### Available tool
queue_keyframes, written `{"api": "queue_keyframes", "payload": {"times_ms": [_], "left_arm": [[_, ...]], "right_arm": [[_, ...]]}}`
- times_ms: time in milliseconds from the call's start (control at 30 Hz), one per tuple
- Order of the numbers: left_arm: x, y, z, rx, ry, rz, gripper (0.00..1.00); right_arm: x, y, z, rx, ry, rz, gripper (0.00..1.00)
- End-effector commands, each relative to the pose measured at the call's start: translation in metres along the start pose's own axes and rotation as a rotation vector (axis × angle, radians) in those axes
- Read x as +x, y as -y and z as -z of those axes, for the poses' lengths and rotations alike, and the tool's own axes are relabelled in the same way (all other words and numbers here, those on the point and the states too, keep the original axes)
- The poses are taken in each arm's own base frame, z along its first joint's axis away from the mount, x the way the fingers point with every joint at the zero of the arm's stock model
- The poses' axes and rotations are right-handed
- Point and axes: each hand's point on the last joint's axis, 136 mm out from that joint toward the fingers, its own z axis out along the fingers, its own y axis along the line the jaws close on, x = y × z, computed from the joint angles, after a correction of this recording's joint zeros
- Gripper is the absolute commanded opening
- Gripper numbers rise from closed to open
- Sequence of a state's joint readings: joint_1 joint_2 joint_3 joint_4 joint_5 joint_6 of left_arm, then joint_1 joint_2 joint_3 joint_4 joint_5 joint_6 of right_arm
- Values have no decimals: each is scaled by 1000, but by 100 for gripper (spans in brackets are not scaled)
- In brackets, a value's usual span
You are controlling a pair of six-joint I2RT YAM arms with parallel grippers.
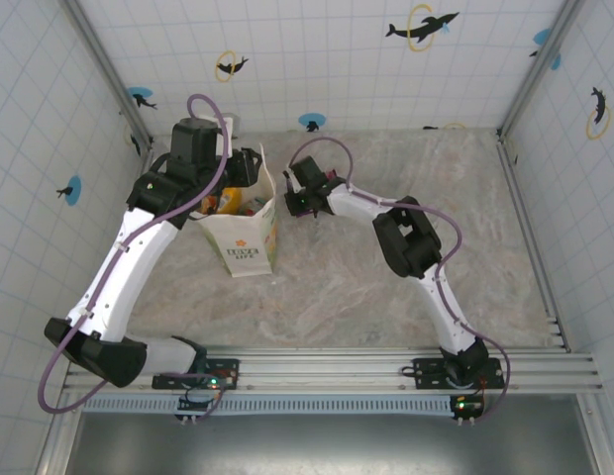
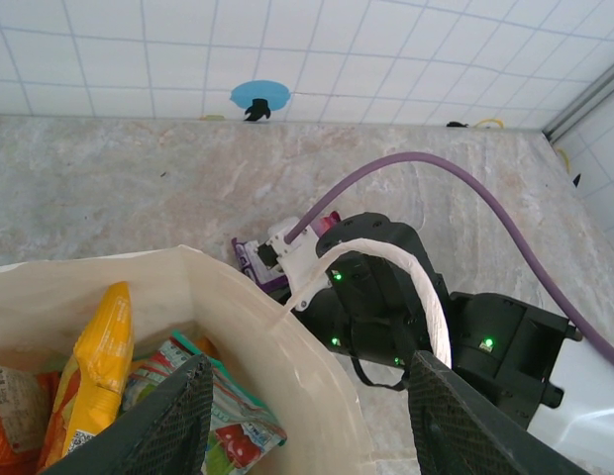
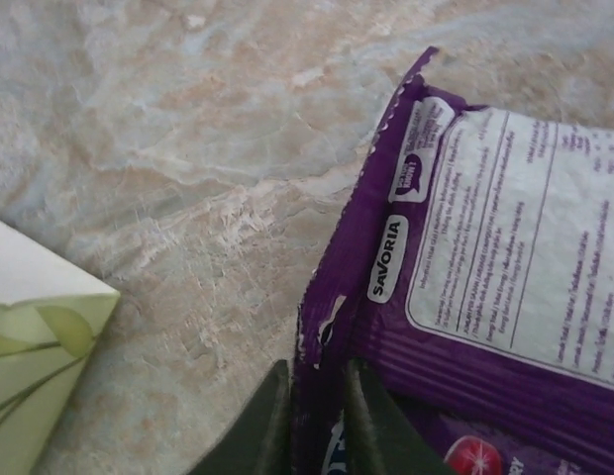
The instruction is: Place the snacks into the paper bag
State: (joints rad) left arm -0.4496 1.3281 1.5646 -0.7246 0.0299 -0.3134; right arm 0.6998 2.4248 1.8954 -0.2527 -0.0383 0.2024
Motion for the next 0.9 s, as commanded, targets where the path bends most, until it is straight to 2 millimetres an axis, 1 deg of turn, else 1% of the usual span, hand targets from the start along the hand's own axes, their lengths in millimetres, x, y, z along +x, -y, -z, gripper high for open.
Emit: {"api": "queue_keyframes", "payload": {"times_ms": [0, 100, 200, 267, 367, 467, 533, 567, 633, 700, 767, 867], "left_arm": [[-3, -3, 6, -9, 21, -16, 54], [-4, -2, 9, -6, 26, -18, 53], [-4, -2, 10, -2, 29, -22, 53], [-4, -1, 10, 3, 30, -26, 53], [-3, 0, 11, 9, 30, -29, 52], [-2, 1, 11, 21, 28, -33, 52], [-1, 4, 11, 38, 26, -34, 51], [0, 7, 11, 55, 28, -71, 51], [2, 12, 11, 89, 31, -87, 50], [3, 16, 11, 112, 37, -99, 50], [3, 16, 12, 115, 42, -102, 49], [3, 22, 14, 144, 41, -137, 49]], "right_arm": [[-1, 3, 5, 48, -17, 42, 9], [-10, -2, 23, 43, -5, 54, 1], [-13, -4, 43, 39, 15, 71, 0], [-16, -6, 62, 35, 43, 78, 0], [-10, -6, 86, 30, 72, 86, 0], [1, -1, 107, 42, 82, 89, 0], [8, 1, 119, 51, 77, 97, 0], [11, 2, 126, 57, 76, 102, 0], [16, 5, 138, 69, 77, 119, 0], [22, 8, 151, 81, 81, 155, 0], [24, 9, 165, 92, 95, 197, 0], [28, 12, 183, 105, 110, 246, 0]]}}
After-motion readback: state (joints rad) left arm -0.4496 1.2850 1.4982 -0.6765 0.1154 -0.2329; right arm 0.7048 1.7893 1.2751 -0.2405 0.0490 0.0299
